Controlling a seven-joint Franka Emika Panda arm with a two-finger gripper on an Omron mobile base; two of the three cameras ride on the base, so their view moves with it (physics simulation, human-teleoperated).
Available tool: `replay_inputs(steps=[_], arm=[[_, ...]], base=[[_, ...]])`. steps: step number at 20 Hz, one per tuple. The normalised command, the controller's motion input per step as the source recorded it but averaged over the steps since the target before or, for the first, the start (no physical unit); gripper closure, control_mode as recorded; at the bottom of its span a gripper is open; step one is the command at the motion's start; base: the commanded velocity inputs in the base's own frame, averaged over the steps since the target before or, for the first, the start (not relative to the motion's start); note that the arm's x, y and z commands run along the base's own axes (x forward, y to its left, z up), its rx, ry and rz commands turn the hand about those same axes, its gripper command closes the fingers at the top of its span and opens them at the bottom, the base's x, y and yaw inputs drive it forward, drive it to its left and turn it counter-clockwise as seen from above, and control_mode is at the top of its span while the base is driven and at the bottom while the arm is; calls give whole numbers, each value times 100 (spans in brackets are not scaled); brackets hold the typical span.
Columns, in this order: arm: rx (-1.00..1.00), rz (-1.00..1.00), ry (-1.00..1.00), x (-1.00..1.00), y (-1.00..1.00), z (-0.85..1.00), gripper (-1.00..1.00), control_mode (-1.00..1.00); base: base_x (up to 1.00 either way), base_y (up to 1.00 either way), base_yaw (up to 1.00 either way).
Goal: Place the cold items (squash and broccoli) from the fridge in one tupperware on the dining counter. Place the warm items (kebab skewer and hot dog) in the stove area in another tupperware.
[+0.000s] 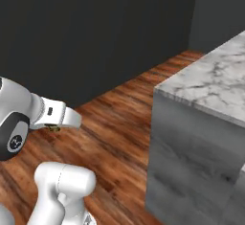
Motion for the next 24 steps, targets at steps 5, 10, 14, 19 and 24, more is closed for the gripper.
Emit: replay_inputs(steps=[5,10,14,19,24], arm=[[0,0,0,0,0,0,100,100],[0,0,0,0,0,0,100,100],[0,0,0,0,0,0,100,100],[0,0,0,0,0,0,100,100],[0,0,0,0,0,0,100,100]], base=[[73,100,-31],[80,100,-33],[84,100,-33],[89,95,-35],[91,90,-38]])
